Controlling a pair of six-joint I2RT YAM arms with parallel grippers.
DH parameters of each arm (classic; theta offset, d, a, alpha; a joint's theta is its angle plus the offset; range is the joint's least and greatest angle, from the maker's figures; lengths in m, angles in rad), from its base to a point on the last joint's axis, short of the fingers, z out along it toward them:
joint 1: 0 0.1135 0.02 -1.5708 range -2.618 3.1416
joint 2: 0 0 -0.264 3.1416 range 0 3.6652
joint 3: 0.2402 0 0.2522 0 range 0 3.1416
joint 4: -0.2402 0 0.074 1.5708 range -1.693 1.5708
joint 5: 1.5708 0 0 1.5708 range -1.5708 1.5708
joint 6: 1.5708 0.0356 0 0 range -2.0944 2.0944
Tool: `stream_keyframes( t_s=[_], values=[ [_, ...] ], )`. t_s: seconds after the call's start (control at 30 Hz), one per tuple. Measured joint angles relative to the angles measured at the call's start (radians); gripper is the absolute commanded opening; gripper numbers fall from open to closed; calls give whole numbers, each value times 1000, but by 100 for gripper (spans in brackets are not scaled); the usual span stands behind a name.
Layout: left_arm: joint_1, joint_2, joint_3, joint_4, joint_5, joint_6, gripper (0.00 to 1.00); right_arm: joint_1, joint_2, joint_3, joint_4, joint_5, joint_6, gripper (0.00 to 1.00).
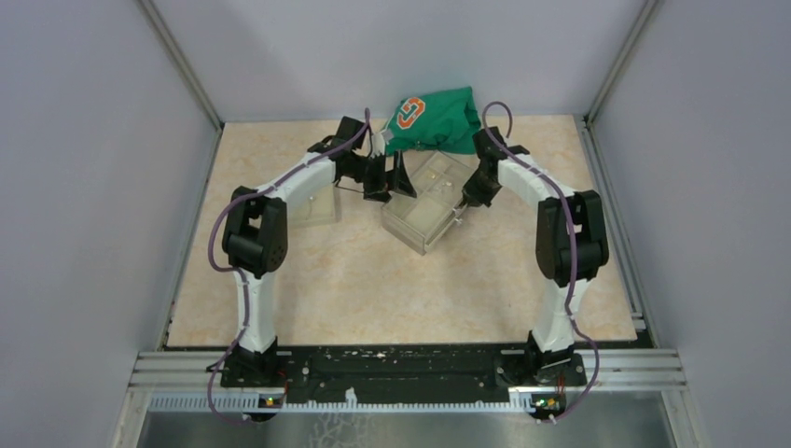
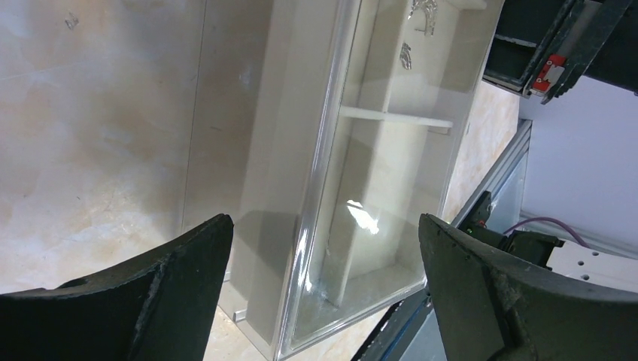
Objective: Organize the mixed jewelry
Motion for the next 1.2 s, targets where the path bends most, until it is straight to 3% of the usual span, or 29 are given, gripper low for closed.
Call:
stream_keyframes(
  t_s=[0.03, 0.17, 0.27, 0.37, 0.6, 0.73, 0.97, 1.2],
  values=[
    [-1, 0, 0, 0, 0, 0, 99, 4, 6, 4, 6, -6, -1, 1],
    [-3, 0, 0, -3, -1, 0, 99, 10, 8, 5, 27, -27, -11, 24],
    [-3, 0, 0, -5, -7, 0, 99, 10, -6, -7, 49, -36, -24, 28],
    [-4, 0, 0, -6, -10, 0, 99, 10, -72, -63, 84, -47, -24, 26],
    [-5, 0, 0, -7, -11, 0, 99, -26, -268, -218, 143, -54, -31, 0],
    [-5, 0, 2, -9, -10, 0, 99, -66, -271, -273, 165, -65, -32, 0],
    [-5, 0, 19, -14, -5, 0, 99, -69, -141, -268, 240, -122, -31, 0],
    [-23, 23, 77, -47, -11, 9, 99, -23, -34, -140, 273, -161, -15, 0]
  ],
)
